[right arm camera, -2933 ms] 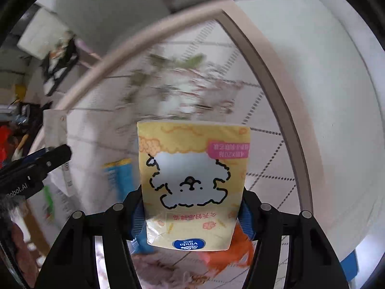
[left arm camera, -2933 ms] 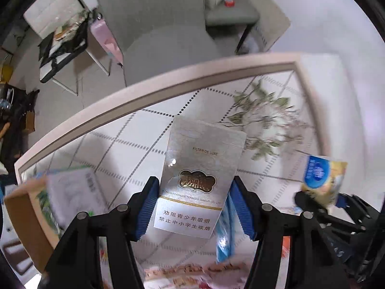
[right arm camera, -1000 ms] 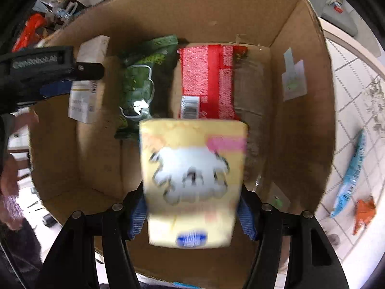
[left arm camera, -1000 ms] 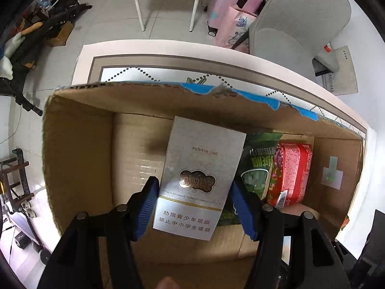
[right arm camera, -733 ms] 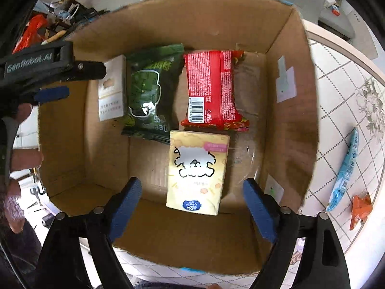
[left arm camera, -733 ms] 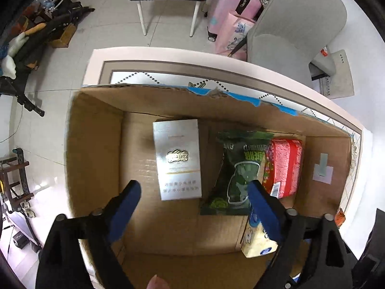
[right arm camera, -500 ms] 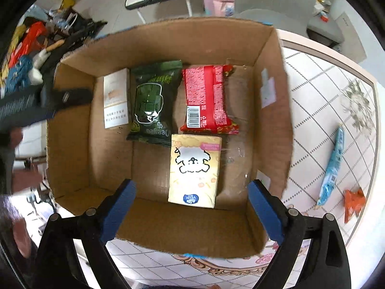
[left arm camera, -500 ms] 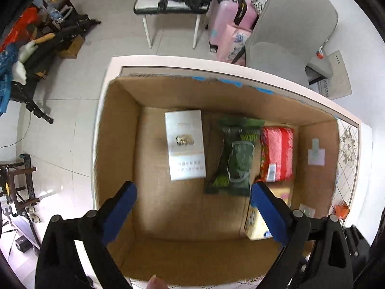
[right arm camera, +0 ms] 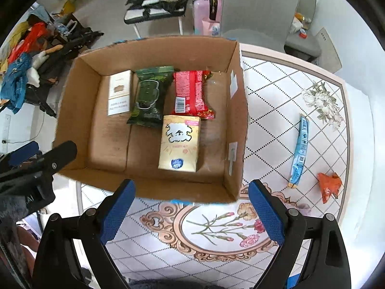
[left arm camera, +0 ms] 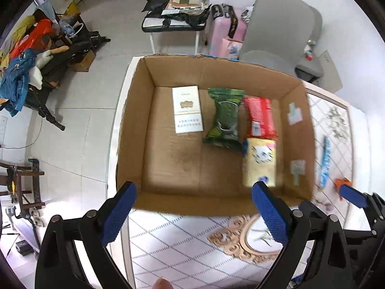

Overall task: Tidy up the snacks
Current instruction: 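Grasp the blue stick pack with the left tool while the right tool grasps the orange pouch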

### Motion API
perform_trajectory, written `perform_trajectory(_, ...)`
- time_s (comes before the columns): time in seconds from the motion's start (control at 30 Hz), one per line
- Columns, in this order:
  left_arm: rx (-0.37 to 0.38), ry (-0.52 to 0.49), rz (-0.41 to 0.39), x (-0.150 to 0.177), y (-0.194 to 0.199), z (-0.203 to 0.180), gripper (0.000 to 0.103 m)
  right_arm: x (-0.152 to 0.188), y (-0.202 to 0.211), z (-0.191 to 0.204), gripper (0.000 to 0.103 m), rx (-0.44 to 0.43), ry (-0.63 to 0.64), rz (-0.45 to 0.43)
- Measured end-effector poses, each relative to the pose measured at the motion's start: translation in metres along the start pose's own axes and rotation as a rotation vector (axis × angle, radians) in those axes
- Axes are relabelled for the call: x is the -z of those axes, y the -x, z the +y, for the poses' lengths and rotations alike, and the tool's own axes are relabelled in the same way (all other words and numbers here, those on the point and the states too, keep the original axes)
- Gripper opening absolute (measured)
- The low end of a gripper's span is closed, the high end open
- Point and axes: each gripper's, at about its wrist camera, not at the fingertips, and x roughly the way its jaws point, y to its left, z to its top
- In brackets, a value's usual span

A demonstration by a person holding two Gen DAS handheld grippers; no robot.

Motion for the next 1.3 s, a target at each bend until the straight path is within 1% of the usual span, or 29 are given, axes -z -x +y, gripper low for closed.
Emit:
perform_trajectory(0.1, 0.004, -0.005, -0.026, 0.013, 0.021, 0.001, 0.098, 0.013, 0.018, -0.001, 0.097, -0.026, 0.003, -0.028)
perform_trajectory(0.2, -0.015, 0.0, -0.056, 0.023, 0.038, 0.0, 0.098, 0.025, 0.036, -0.002, 0.097, -0.048, 0.007, -0.055)
perform_trajectory(0.23, -0.005, -0.003, -0.064, 0.027, 0.046, -0.001, 0.098, 0.028, 0.041, -0.002, 0.097, -0.053, 0.011, -0.062)
perform_trajectory(0.37, -0.006, -0.006, -0.074, 0.037, 0.062, -0.005, 0.098, 0.041, 0.063, -0.002, 0.097, -0.063, 0.031, -0.094)
perform_trajectory(0.5, -0.011, 0.006, -0.109, 0.047, 0.079, -0.009, 0.098, 0.048, 0.077, -0.004, 0.097, -0.093, 0.043, -0.115)
perform_trajectory(0.6, -0.011, 0.008, -0.13, 0.048, 0.089, -0.014, 0.098, 0.049, 0.081, -0.01, 0.097, -0.116, 0.034, -0.123)
perform_trajectory(0.7, -0.001, 0.002, -0.154, 0.046, 0.1, -0.027, 0.098, 0.05, 0.085, -0.025, 0.097, -0.153, 0.008, -0.127)
perform_trajectory(0.73, 0.003, -0.012, -0.163, 0.044, 0.104, -0.037, 0.098, 0.051, 0.086, -0.032, 0.097, -0.161, -0.006, -0.129)
perform_trajectory(0.8, 0.012, -0.036, -0.172, 0.039, 0.107, -0.052, 0.098, 0.052, 0.088, -0.053, 0.097, -0.179, -0.046, -0.133)
perform_trajectory(0.87, 0.023, -0.075, -0.183, 0.031, 0.106, -0.081, 0.098, 0.053, 0.089, -0.082, 0.097, -0.172, -0.101, -0.139)
perform_trajectory(0.9, 0.027, -0.088, -0.179, 0.028, 0.104, -0.091, 0.098, 0.055, 0.088, -0.106, 0.097, -0.167, -0.151, -0.143)
perform_trajectory(0.97, 0.07, -0.137, -0.149, 0.019, 0.091, -0.127, 0.098, 0.057, 0.084, -0.143, 0.097, -0.154, -0.225, -0.134)
perform_trajectory(1.0, 0.08, -0.151, -0.139, 0.016, 0.086, -0.138, 0.098, 0.06, 0.08, -0.172, 0.097, -0.148, -0.288, -0.13)
perform_trajectory(1.07, 0.114, -0.205, -0.099, 0.008, 0.066, -0.178, 0.098, 0.064, 0.072, -0.214, 0.097, -0.123, -0.366, -0.119)
perform_trajectory(1.1, 0.118, -0.224, -0.088, 0.007, 0.06, -0.19, 0.098, 0.067, 0.064, -0.243, 0.097, -0.106, -0.418, -0.103)
perform_trajectory(1.17, 0.123, -0.286, -0.043, 0.001, 0.033, -0.233, 0.098, 0.07, 0.048, -0.286, 0.097, -0.075, -0.482, -0.082)
perform_trajectory(1.23, 0.116, -0.329, -0.004, -0.004, 0.011, -0.262, 0.098, 0.071, 0.026, -0.323, 0.097, -0.046, -0.521, -0.049)
perform_trajectory(1.27, 0.11, -0.359, 0.038, -0.007, -0.011, -0.284, 0.098, 0.07, 0.016, -0.337, 0.097, -0.041, -0.525, -0.036)
perform_trajectory(1.3, 0.118, -0.375, 0.078, -0.009, -0.028, -0.298, 0.098, 0.069, -0.002, -0.355, 0.097, -0.031, -0.526, -0.003)
